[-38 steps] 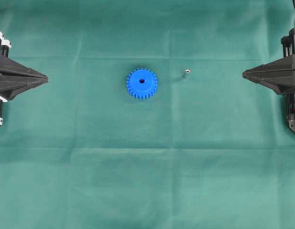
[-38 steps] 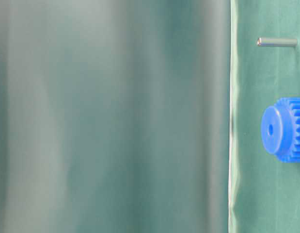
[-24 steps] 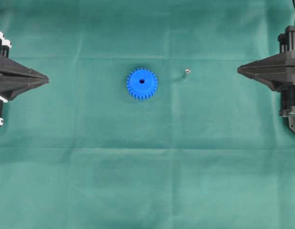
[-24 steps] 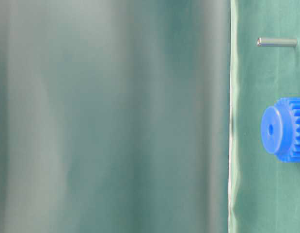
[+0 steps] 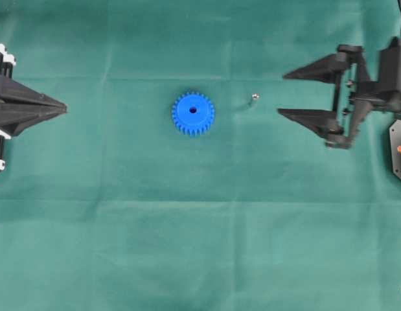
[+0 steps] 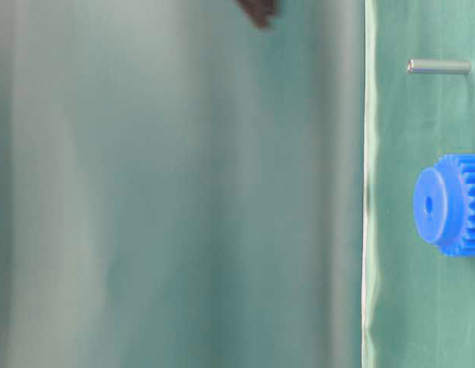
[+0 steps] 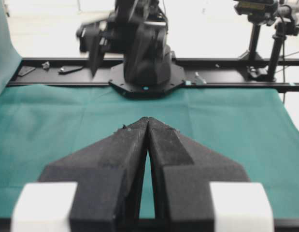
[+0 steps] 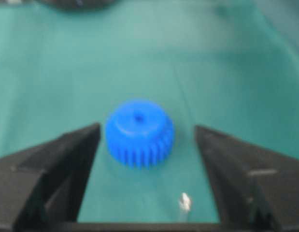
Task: Insert the shaft placed at a random location into the center hole of the medium gear at another random location.
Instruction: 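Move the right gripper left and lower it around the silver shaft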
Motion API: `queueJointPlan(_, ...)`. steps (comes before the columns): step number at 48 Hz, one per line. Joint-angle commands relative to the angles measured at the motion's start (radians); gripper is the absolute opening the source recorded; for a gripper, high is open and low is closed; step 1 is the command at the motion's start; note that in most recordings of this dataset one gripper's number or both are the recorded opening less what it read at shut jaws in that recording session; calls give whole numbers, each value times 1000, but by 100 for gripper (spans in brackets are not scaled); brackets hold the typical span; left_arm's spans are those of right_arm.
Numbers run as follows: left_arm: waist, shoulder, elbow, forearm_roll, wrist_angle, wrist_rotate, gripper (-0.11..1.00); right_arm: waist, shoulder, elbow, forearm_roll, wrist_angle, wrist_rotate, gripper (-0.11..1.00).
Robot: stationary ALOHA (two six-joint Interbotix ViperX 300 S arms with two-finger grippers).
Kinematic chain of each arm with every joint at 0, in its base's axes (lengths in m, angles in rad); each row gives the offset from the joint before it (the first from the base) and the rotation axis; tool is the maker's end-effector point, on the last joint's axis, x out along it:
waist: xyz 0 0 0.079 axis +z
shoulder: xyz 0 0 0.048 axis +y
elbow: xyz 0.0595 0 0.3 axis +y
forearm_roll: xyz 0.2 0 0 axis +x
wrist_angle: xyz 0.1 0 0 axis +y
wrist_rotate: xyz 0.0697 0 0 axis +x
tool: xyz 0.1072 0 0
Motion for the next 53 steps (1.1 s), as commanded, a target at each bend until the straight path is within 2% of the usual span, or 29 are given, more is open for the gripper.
queueJointPlan(1, 3, 9, -21, 3, -5, 2, 0, -18, 100, -9, 8, -86, 8, 84)
queueJointPlan(4, 3, 9, -21, 5, -5, 2, 0, -34, 184, -12, 15, -144, 8, 80)
queueJointPlan(11, 3, 11, -21, 3, -6, 2, 0, -43, 331, -29, 23, -239, 8, 81)
queueJointPlan(20, 2, 14, -21, 3, -6, 0, 0, -44, 468, -72, 32, -288, 8, 81)
queueJointPlan(30, 3, 14, -20, 3, -6, -2, 0, -57, 551, -109, 37, -295, 8, 80)
queueJointPlan(41, 2, 15, -18, 3, -5, -2, 0, -57, 561, -112, 37, -299, 8, 79)
queueJointPlan(48, 3, 15, -18, 3, -5, -3, 0, -57, 561, -114, 37, -301, 8, 67)
queueJointPlan(53, 3, 15, -17, 3, -5, -3, 0, -57, 561, -114, 37, -313, 8, 41)
